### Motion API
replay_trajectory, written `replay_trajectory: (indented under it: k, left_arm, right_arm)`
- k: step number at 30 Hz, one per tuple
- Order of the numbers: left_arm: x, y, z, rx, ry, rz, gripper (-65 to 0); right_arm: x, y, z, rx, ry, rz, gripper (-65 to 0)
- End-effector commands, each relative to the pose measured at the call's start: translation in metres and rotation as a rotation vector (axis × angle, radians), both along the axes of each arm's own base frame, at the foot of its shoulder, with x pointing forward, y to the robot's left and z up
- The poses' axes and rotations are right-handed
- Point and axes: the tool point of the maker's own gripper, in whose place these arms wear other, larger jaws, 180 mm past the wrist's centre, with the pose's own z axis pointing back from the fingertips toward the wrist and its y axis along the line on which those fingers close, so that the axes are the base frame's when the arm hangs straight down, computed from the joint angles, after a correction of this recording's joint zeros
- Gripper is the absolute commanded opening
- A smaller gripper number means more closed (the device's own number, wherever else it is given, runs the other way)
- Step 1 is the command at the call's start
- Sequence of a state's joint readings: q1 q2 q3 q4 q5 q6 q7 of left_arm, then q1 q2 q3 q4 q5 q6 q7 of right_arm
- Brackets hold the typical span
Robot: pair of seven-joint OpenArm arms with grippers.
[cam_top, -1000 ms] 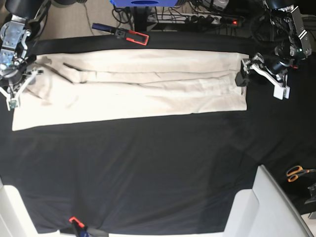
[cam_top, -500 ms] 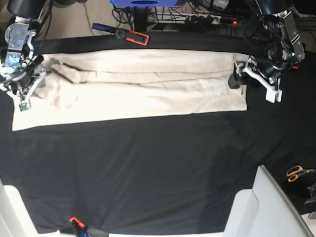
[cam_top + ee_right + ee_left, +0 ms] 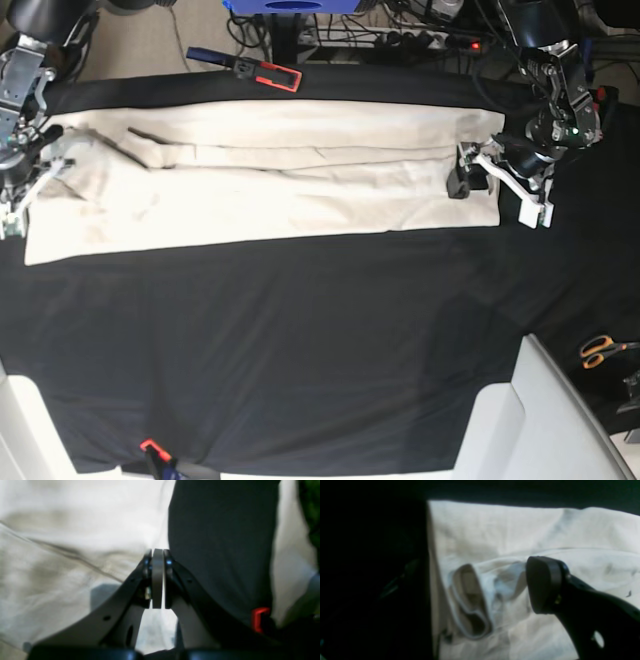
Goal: Fold the T-shirt properly
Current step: 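Regrasp the strip ends with both grippers near the shirt edge, then lift the strip end with the left gripper and fold it toward the right gripper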
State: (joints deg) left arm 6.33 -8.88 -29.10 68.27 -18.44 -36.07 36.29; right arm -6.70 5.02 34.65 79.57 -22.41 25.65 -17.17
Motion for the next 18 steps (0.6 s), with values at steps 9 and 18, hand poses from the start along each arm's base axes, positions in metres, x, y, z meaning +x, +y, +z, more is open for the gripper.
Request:
replay_trajectory:
  k: [9,18]
  left_arm:
    - [-0.0237,-0.0081,-0.0191,0.014,0.122,-0.047,-22.1]
    - [-0.0226,-0.0051,-0.0162,0.021,0.113,-0.043,-65.0]
  right_arm:
    - [0.0159,-0.0036,0.0228,-0.028,-0.076,0.003,-64.8]
    - [0.0166,-0.0045,0.0237,-0.029,-0.08,0.0,-64.8]
